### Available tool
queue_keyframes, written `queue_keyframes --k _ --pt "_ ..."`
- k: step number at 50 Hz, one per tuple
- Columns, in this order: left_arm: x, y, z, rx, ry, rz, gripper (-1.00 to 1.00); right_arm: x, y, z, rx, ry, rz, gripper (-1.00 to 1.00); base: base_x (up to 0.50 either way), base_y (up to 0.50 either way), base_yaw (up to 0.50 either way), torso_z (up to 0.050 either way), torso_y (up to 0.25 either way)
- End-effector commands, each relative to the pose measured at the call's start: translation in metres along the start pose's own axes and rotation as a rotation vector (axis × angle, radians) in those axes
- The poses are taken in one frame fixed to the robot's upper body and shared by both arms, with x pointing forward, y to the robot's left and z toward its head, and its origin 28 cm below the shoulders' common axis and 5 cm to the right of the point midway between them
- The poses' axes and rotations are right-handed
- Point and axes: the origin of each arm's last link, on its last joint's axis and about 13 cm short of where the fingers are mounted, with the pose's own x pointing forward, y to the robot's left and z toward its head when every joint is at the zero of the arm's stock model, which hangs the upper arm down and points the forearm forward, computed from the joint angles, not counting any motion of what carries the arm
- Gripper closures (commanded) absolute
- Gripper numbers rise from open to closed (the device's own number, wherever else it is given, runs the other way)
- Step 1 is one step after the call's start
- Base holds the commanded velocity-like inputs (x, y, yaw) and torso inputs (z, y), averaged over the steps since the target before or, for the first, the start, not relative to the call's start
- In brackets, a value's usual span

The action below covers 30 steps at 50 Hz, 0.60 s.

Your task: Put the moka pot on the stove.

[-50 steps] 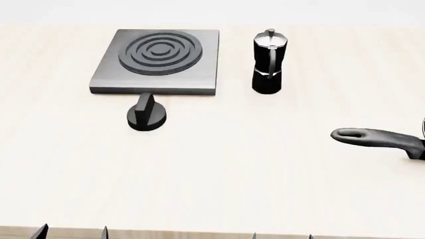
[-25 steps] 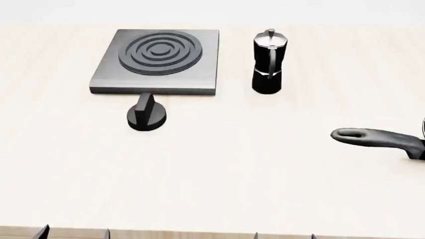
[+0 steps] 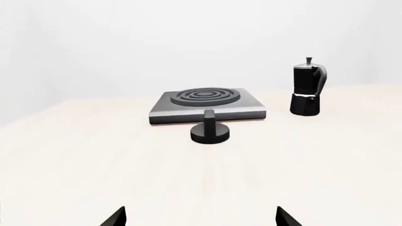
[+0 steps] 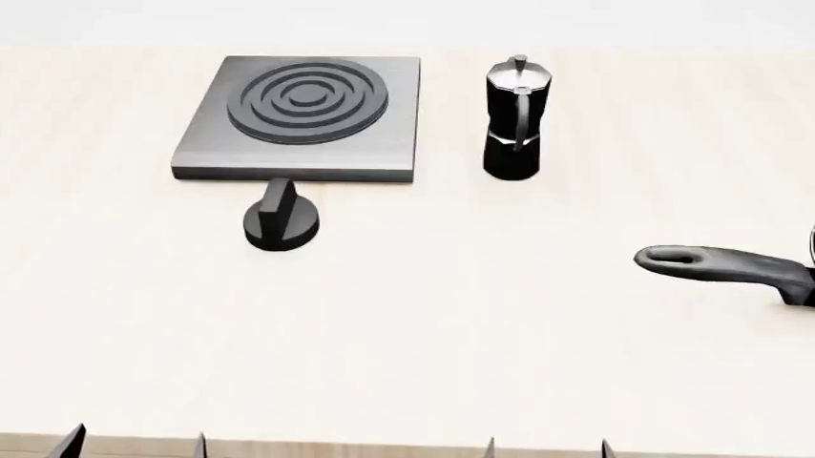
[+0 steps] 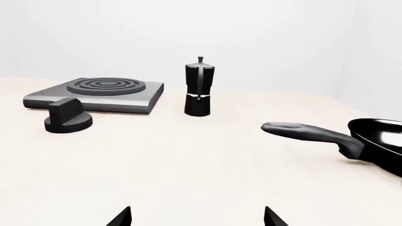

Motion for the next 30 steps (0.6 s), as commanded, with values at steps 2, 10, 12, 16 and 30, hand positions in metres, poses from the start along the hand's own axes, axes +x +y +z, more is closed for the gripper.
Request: queue_keyframes --k 2,10,12,16,30 --pt "-0.0009 0.0010 0.0047 -0.029 -0.036 -0.003 -1.00 -0.0024 0.0000 0.0065 0.003 -0.028 0.005 -1.00 0.00 0.00 0.00 0.000 0.000" --pt "-0.0008 0.0002 0.0051 -0.031 -0.032 -0.009 -1.00 -0.0045 -0.0005 0.0108 0.004 -0.049 0.005 -1.00 0.00 0.00 0.00 0.000 0.000" --pt "-0.0009 0.0001 0.0051 -0.031 -0.032 -0.010 -1.00 -0.0056 -0.0005 0.0120 0.001 -0.053 0.003 -1.00 0.00 0.00 0.00 0.000 0.000" --pt "-0.0007 0.0003 0.0045 -0.030 -0.027 -0.009 -1.00 -0.0063 -0.0008 0.0122 0.000 -0.051 0.003 -1.00 0.00 0.00 0.00 0.000 0.000" --pt "-0.0004 -0.0002 0.0038 -0.032 -0.028 -0.010 -1.00 -0.0060 -0.0007 0.0105 -0.005 -0.044 0.003 -1.00 0.00 0.00 0.00 0.000 0.000"
